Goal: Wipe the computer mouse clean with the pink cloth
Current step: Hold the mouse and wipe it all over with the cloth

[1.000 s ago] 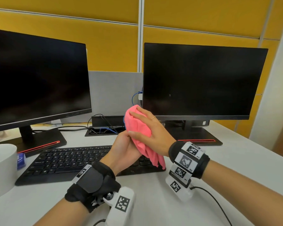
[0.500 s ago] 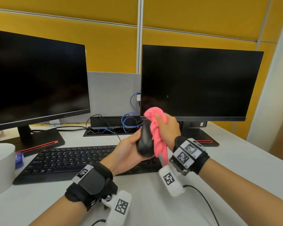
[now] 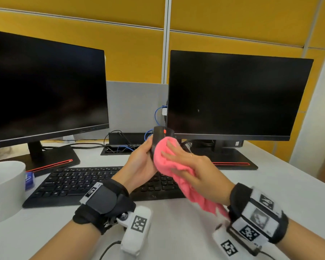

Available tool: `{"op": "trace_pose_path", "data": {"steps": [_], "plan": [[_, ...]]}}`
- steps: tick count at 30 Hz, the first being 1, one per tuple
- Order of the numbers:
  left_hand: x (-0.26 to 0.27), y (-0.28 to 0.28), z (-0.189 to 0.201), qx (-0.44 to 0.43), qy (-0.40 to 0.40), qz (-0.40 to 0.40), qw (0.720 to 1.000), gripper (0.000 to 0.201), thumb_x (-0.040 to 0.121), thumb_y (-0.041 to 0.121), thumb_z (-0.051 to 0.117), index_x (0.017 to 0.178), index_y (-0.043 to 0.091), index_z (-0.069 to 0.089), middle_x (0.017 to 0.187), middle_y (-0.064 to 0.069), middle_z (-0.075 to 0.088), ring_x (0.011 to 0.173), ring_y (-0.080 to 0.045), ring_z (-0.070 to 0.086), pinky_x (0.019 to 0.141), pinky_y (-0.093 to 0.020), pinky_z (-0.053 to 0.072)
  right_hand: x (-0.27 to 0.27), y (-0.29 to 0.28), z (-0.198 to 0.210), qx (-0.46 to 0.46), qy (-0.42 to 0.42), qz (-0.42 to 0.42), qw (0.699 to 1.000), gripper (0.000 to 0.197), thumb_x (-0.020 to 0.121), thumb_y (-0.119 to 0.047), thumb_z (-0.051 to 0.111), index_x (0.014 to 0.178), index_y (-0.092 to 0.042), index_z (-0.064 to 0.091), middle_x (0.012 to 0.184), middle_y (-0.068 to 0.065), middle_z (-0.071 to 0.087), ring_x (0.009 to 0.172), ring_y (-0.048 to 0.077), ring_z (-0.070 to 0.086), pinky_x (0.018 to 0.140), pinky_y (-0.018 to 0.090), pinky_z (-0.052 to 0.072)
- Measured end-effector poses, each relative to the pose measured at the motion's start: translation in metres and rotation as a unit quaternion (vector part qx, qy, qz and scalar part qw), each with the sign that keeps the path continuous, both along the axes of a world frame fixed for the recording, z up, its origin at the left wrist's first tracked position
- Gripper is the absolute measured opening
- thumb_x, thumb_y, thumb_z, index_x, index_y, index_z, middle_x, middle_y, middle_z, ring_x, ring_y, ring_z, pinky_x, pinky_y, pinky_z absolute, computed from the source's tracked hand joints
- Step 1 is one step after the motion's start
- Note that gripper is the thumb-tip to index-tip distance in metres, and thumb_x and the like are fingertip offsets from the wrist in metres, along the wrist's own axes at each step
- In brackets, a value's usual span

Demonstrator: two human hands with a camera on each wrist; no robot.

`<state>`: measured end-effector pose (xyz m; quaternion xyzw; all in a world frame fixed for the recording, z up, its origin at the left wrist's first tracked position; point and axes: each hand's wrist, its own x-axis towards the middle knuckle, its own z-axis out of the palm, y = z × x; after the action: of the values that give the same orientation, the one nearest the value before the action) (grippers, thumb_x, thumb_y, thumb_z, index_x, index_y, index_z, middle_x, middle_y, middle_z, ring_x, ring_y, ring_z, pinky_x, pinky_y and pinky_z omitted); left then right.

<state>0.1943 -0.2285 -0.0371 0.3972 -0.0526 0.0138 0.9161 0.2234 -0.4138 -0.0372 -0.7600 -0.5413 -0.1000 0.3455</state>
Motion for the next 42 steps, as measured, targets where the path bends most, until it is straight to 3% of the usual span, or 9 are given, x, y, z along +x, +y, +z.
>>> {"op": "trace_pose_path", "data": {"steps": [5, 11, 17, 21, 25, 29, 35, 39, 42], "plan": [[0.005, -0.002, -0.002, -0.018, -0.019, 0.063, 0.998, 0.036, 0.105, 0.028, 0.038, 0.14, 0.032, 0.046, 0.131, -0.012, 0.057, 0.108, -0.034, 0.066, 0.077, -0.045, 0.061, 0.002, -0.032, 0.034, -0.175, -0.06, -0.072, 0.98, 0.037, 0.098, -0.019, 0.054, 0.133, -0.028, 0.059, 0.134, -0.003, 0.063, 0.127, 0.008, 0.055, 0.108, 0.02, 0.039], [0.002, -0.004, 0.002, -0.056, 0.005, 0.046, 0.997, 0.044, 0.102, 0.041, 0.04, 0.132, 0.014, 0.058, 0.128, -0.019, 0.062, 0.102, -0.034, 0.07, 0.069, -0.037, 0.062, 0.002, -0.029, 0.049, -0.036, 0.067, -0.128, 0.989, 0.026, 0.098, -0.023, 0.054, 0.083, -0.006, 0.067, 0.069, 0.01, 0.065, 0.062, 0.006, 0.054, 0.066, 0.019, 0.045], [-0.001, -0.003, 0.009, 0.003, -0.028, 0.053, 0.998, 0.033, 0.1, 0.02, 0.048, 0.128, 0.01, 0.062, 0.111, -0.008, 0.069, 0.084, -0.014, 0.069, 0.06, -0.027, 0.056, 0.002, 0.01, 0.034, 0.149, 0.251, -0.051, 0.955, 0.027, 0.102, -0.016, 0.046, 0.108, -0.003, 0.069, 0.103, 0.024, 0.07, 0.089, 0.022, 0.066, 0.087, 0.038, 0.053], [-0.003, -0.004, 0.007, 0.036, -0.02, 0.045, 0.998, 0.03, 0.101, 0.009, 0.04, 0.108, 0.002, 0.067, 0.1, -0.014, 0.071, 0.085, -0.02, 0.069, 0.075, -0.032, 0.057, -0.006, 0.027, 0.027, 0.201, 0.217, -0.042, 0.954, 0.024, 0.101, -0.019, 0.05, 0.112, -0.011, 0.07, 0.104, 0.013, 0.073, 0.101, 0.026, 0.069, 0.094, 0.045, 0.053], [-0.004, -0.004, 0.006, 0.023, 0.009, 0.056, 0.998, 0.033, 0.101, 0.012, 0.037, 0.091, 0.002, 0.067, 0.09, -0.016, 0.069, 0.074, -0.021, 0.069, 0.071, -0.033, 0.057, -0.008, 0.032, 0.025, 0.137, 0.112, -0.064, 0.982, 0.033, 0.099, -0.018, 0.054, 0.13, -0.023, 0.062, 0.111, -0.001, 0.073, 0.102, 0.005, 0.067, 0.096, 0.023, 0.05], [-0.011, 0.004, 0.013, 0.013, 0.023, 0.02, 0.999, 0.057, 0.095, 0.055, 0.046, 0.113, 0.006, 0.069, 0.111, -0.017, 0.071, 0.092, -0.027, 0.07, 0.084, -0.038, 0.056, 0.002, 0.021, 0.022, 0.032, -0.012, -0.046, 0.998, 0.045, 0.099, -0.017, 0.055, 0.143, -0.027, 0.047, 0.148, -0.01, 0.046, 0.136, -0.001, 0.041, 0.114, 0.016, 0.029], [-0.016, -0.004, 0.017, 0.002, 0.007, 0.006, 1.0, 0.04, 0.093, 0.037, 0.053, 0.105, 0.002, 0.068, 0.099, -0.016, 0.075, 0.085, -0.025, 0.074, 0.08, -0.033, 0.059, 0.007, -0.026, 0.056, -0.135, 0.018, 0.021, 0.991, 0.04, 0.093, -0.021, 0.064, 0.131, -0.028, 0.06, 0.131, -0.024, 0.059, 0.126, -0.011, 0.048, 0.105, 0.011, 0.036], [-0.016, -0.006, 0.016, -0.047, -0.004, -0.011, 0.999, 0.046, 0.088, 0.033, 0.06, 0.12, 0.0, 0.064, 0.121, -0.023, 0.067, 0.112, -0.033, 0.065, 0.106, -0.042, 0.046, 0.005, -0.026, 0.066, 0.145, 0.097, -0.069, 0.982, 0.035, 0.094, -0.017, 0.061, 0.125, -0.033, 0.062, 0.103, -0.02, 0.073, 0.098, -0.005, 0.067, 0.088, 0.021, 0.055], [-0.013, -0.014, 0.01, -0.014, -0.01, 0.001, 1.0, 0.043, 0.087, 0.038, 0.057, 0.114, 0.007, 0.07, 0.116, -0.016, 0.071, 0.099, -0.025, 0.072, 0.083, -0.037, 0.06, -0.007, 0.009, 0.049, 0.236, 0.118, -0.102, 0.959, 0.038, 0.096, -0.017, 0.058, 0.121, -0.046, 0.061, 0.114, -0.009, 0.07, 0.106, 0.002, 0.065, 0.1, 0.037, 0.051]]}}
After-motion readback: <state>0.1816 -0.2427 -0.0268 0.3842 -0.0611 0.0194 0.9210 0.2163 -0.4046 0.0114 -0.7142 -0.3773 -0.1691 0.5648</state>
